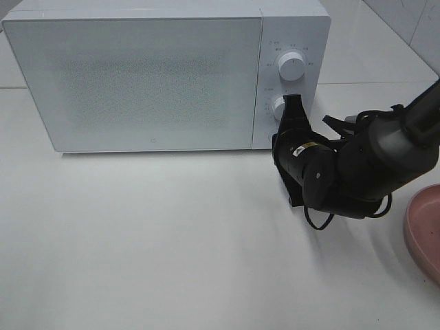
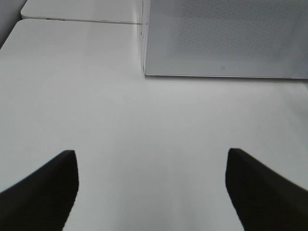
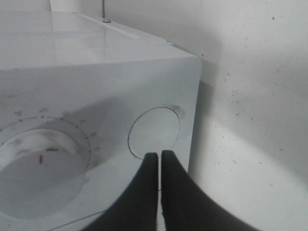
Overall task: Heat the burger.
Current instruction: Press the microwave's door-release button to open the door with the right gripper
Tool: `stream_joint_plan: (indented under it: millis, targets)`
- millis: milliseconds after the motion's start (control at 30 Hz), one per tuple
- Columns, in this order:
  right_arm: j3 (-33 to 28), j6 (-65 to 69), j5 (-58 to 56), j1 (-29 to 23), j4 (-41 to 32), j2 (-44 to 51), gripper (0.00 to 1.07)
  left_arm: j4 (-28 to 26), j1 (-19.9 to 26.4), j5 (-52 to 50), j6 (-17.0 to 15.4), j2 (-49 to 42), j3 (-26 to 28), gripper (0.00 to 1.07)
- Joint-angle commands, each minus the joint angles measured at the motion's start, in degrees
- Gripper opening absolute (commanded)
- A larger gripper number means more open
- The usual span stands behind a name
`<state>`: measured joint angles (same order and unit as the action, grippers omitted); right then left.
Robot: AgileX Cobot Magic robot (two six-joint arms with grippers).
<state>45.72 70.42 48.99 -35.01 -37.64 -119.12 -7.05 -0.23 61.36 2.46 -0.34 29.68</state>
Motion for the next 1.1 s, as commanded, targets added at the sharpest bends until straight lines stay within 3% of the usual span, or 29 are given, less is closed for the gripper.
stream_joint_plan:
  millis: [33, 1100]
  targets:
    - [1.3, 0.2, 0.5, 0.2, 0.2, -0.5, 0.00, -0.5, -0.2, 0.1, -0.1, -1.0, -0.1, 0.77]
    - [7.2, 1.6, 6.9, 2.9, 1.1, -4.5, 0.00, -0.5, -0.2, 0.1, -0.1, -1.0, -0.1, 0.77]
